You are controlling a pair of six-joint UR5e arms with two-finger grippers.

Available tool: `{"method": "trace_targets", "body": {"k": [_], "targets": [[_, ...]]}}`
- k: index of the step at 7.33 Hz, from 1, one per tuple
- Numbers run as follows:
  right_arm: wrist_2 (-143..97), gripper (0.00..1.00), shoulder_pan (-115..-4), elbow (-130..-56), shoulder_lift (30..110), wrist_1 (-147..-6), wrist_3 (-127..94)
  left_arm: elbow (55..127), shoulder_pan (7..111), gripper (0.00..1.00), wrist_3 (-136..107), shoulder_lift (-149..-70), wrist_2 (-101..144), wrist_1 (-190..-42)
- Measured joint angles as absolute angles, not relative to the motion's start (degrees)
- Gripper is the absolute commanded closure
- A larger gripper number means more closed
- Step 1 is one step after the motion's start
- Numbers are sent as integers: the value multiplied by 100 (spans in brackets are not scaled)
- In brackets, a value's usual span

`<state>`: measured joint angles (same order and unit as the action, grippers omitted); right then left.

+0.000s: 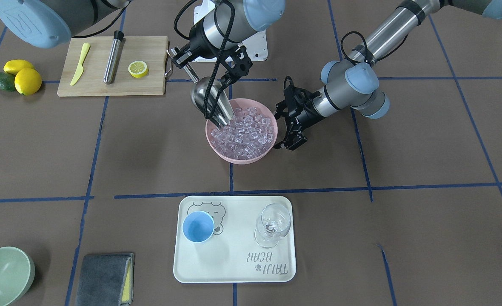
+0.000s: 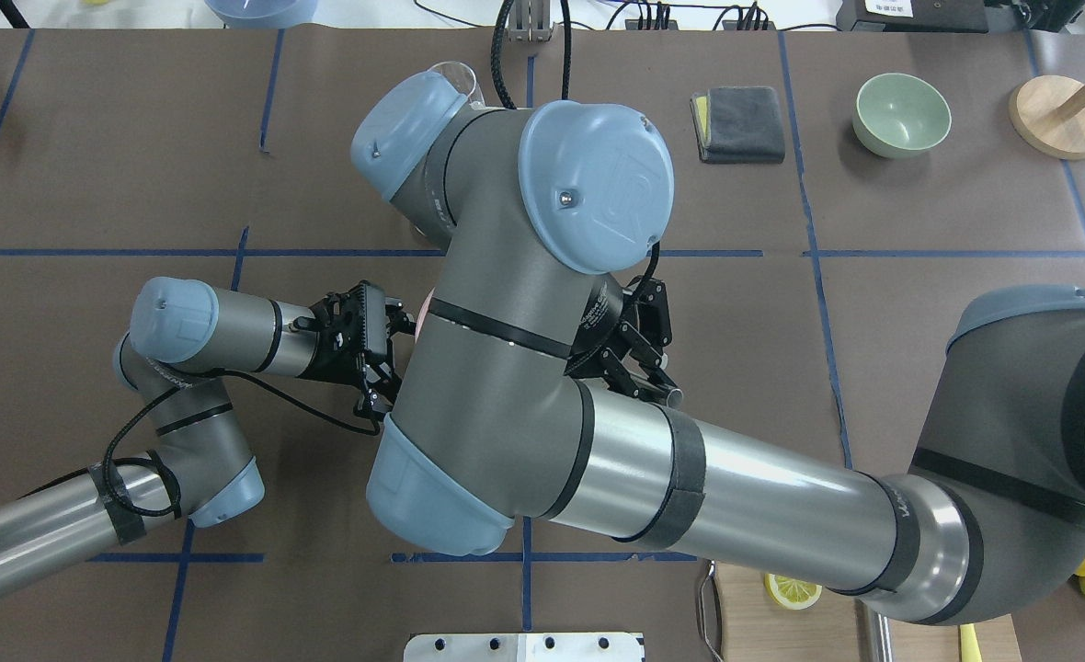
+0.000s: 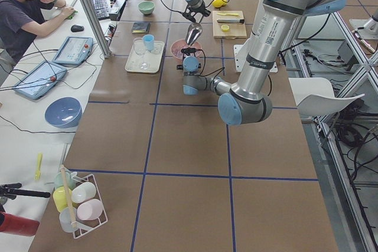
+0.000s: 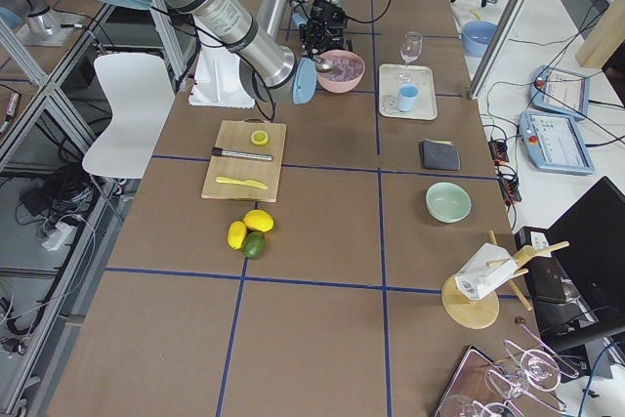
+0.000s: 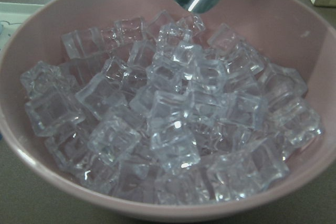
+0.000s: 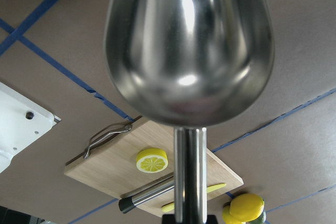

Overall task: Put ice in cup with scoop
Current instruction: 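Dig the scoop into the ice cubes while the left gripper steadies the bowl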

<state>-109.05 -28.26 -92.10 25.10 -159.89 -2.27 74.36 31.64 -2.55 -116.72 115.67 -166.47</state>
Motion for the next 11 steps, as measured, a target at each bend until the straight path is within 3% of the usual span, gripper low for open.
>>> {"method": "trace_targets", "body": {"k": [11], "targets": [[-10512,100,-2642,-8484,2580,-14797,-45,7436,3164,0,-305,-11677,11566,-16647]]}}
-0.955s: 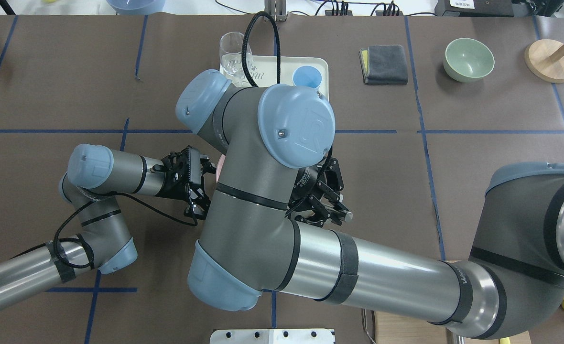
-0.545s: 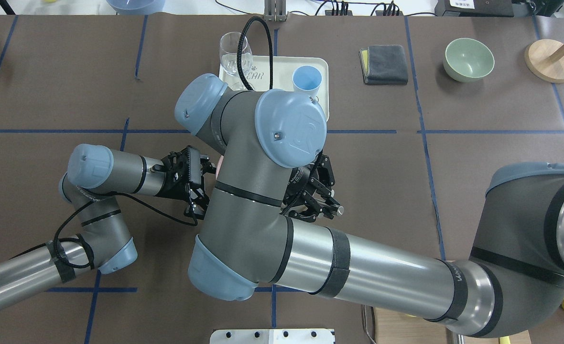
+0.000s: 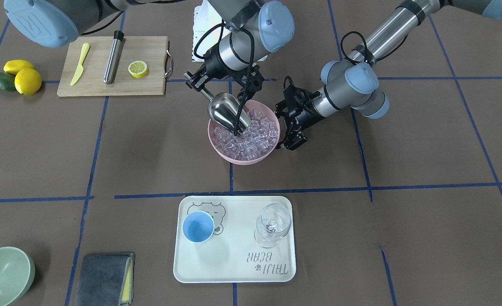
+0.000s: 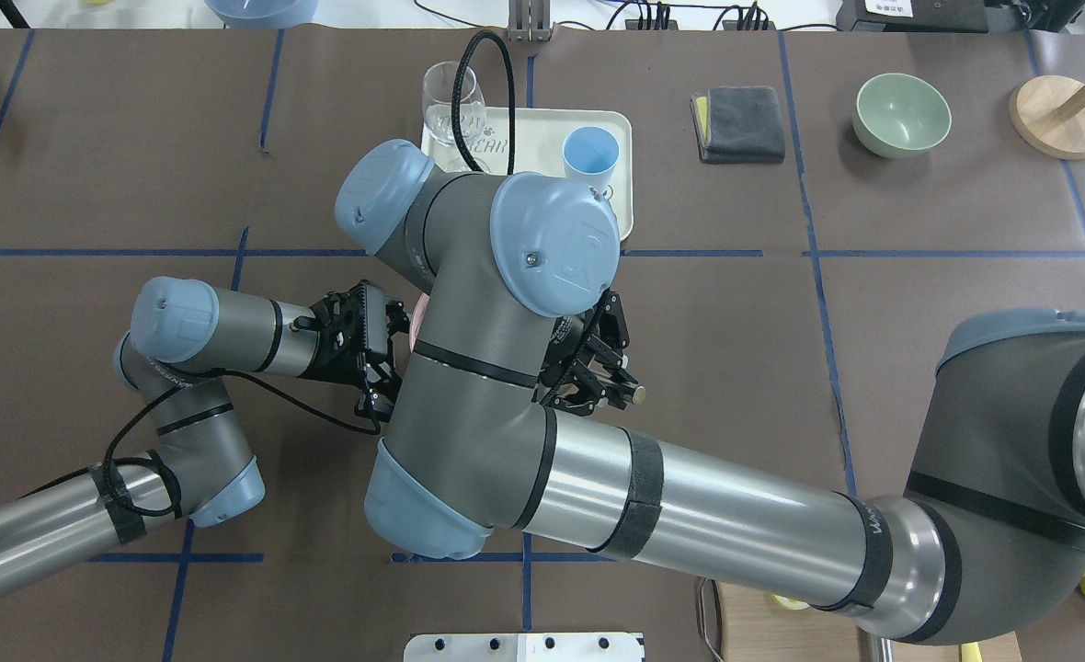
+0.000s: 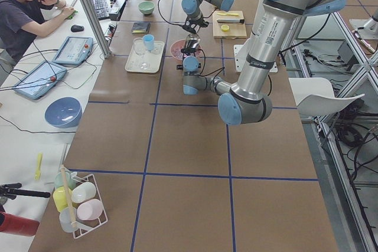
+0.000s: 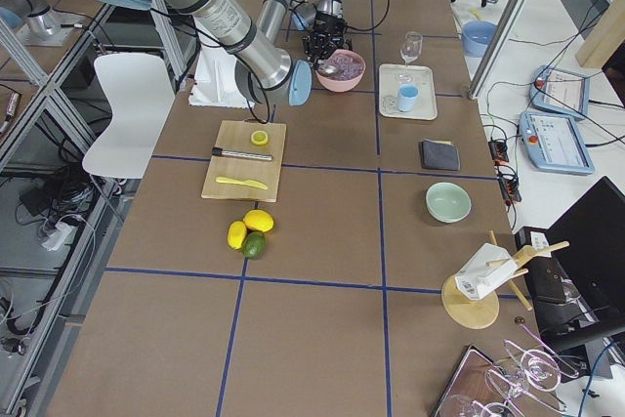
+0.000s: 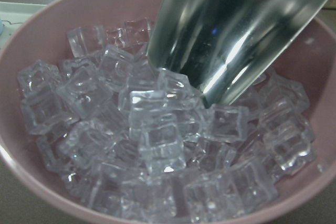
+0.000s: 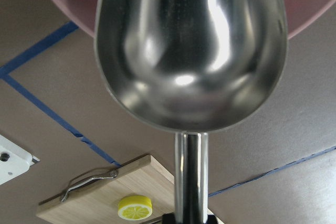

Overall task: Put ice in cup with scoop
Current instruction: 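Dig the scoop into the ice cubes while the left gripper steadies the bowl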

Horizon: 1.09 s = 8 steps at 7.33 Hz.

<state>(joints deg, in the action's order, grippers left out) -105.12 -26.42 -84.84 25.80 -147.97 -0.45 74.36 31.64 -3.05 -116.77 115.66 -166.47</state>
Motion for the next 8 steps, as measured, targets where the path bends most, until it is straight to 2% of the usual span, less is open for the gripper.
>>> {"method": "trace_targets", "body": {"k": [8], "targets": [[-10530,100,-2663,-8165,2768,-13791,-347,7435,3164,0,-338,-11695,11559,-16647]]}}
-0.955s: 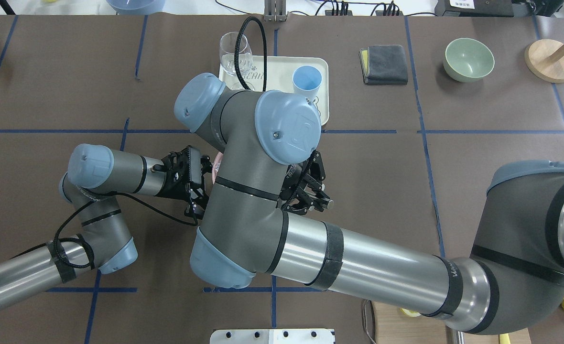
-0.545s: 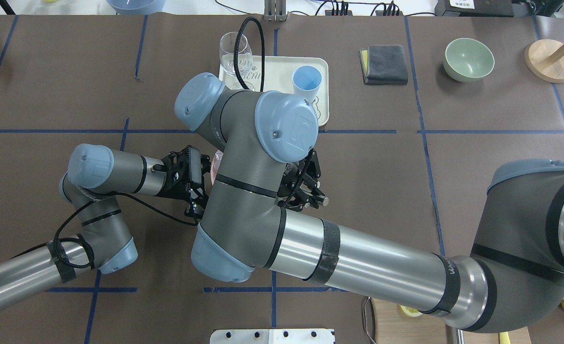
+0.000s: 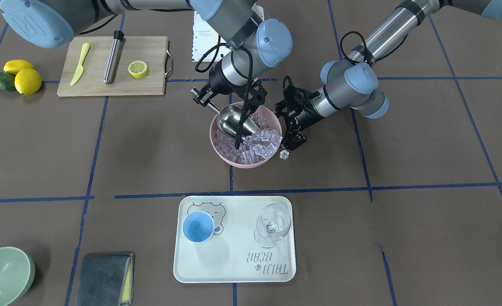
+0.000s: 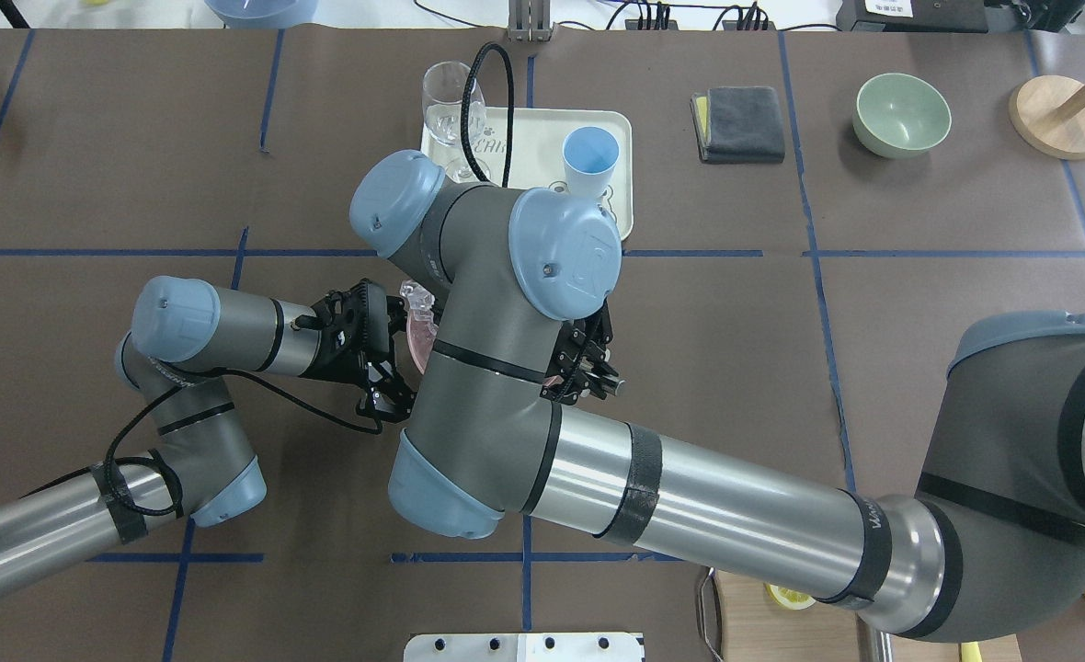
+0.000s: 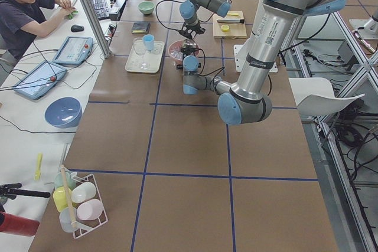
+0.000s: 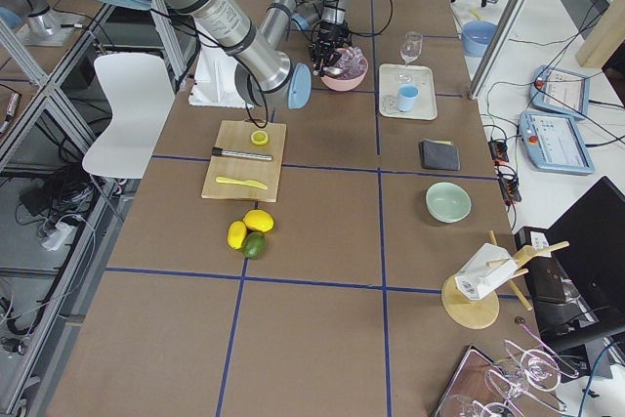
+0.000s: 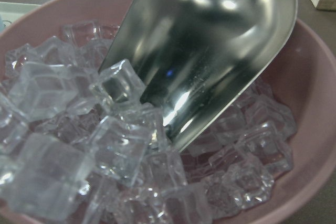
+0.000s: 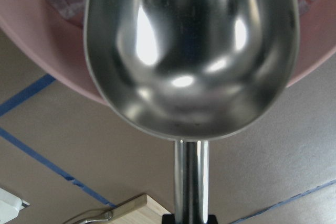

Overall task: Put ice in cup with scoop
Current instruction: 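Dig the scoop into the ice cubes while the left gripper steadies the bowl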

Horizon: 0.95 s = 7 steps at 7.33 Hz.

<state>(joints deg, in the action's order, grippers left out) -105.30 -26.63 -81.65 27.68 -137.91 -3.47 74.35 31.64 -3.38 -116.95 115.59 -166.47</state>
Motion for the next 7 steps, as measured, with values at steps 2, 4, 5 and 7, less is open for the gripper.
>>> {"method": "trace_targets", "body": {"k": [2,4,5,7], "targets": [[-10542,100,-2663,-8256,3005,-13327,-511,7435,3164,0,-336,-11698,11558,-16646],[-10546,100,-2664,-8668,3352,-13130,-547,7439,3163,0,-342,-11701,11558,-16646],[-10549,100,-2665,-8986,3624,-12966,-573,7438,3159,0,-342,-11707,11558,-16647],[-10564,100,-2685,-9415,3925,-12712,-636,7437,3156,0,-353,-11714,11558,-16646]]}}
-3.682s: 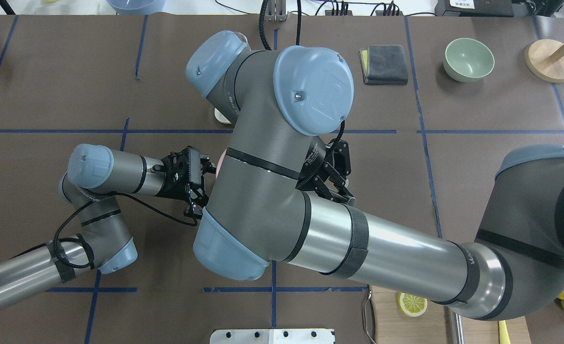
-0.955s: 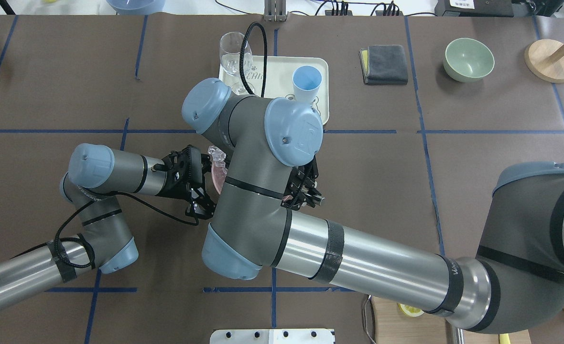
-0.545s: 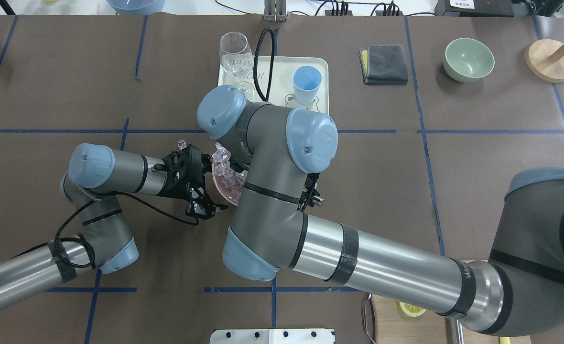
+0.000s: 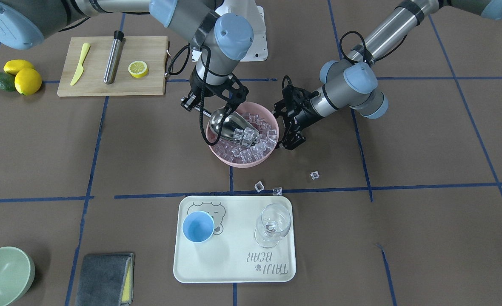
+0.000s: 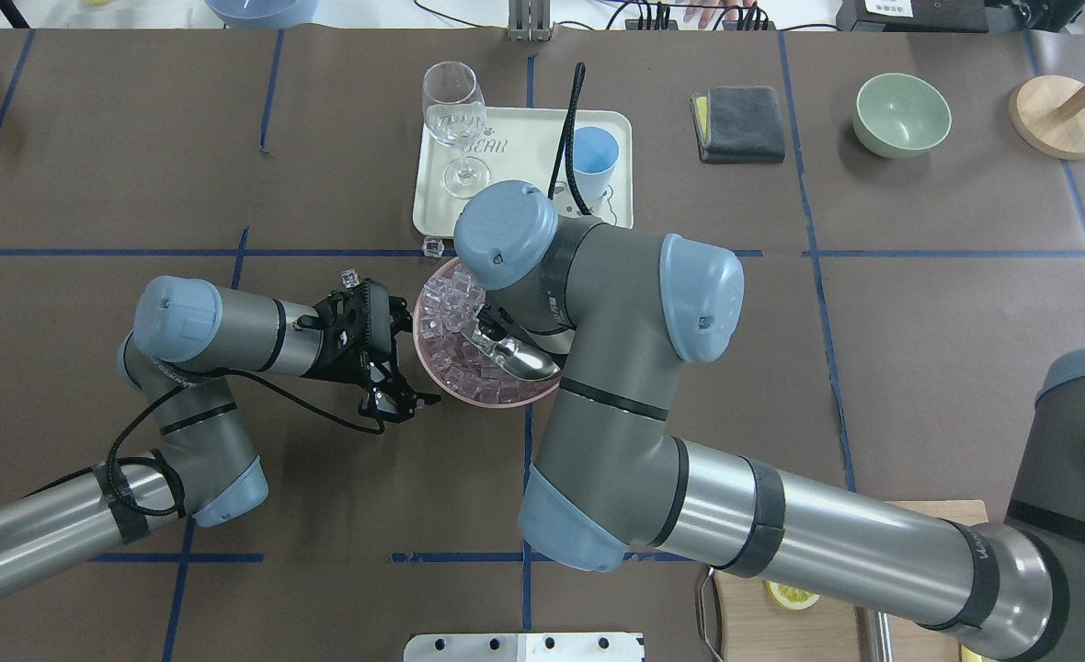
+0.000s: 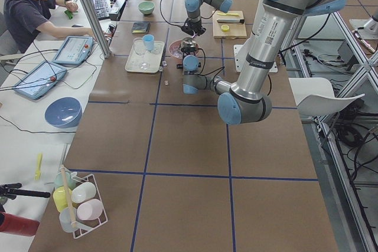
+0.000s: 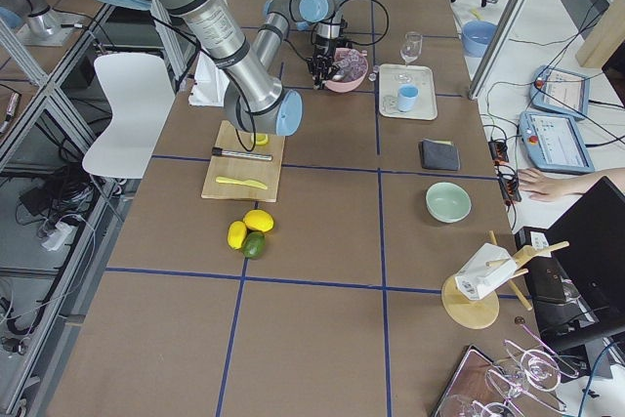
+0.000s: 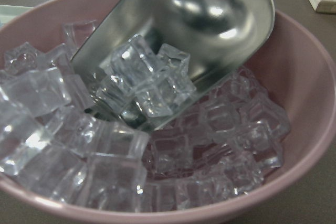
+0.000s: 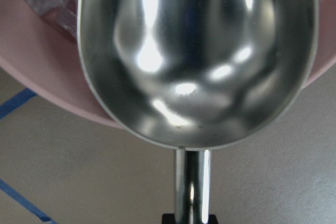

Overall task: Put ice in cup with scoop
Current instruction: 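Dig the scoop into the ice cubes while the left gripper steadies the bowl, then lift the loaded scoop out and move it over the light-blue cup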

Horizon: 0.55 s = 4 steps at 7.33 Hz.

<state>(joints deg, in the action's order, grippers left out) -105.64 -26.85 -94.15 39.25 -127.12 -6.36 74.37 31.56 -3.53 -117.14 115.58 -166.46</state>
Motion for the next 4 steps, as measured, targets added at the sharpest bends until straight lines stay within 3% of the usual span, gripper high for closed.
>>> {"method": "trace_targets", "body": {"k": [4], "targets": [[-11179,100,-3171,-10230,4204,-12690,-680,7444,3155,0,-375,-11723,11558,-16647]]}}
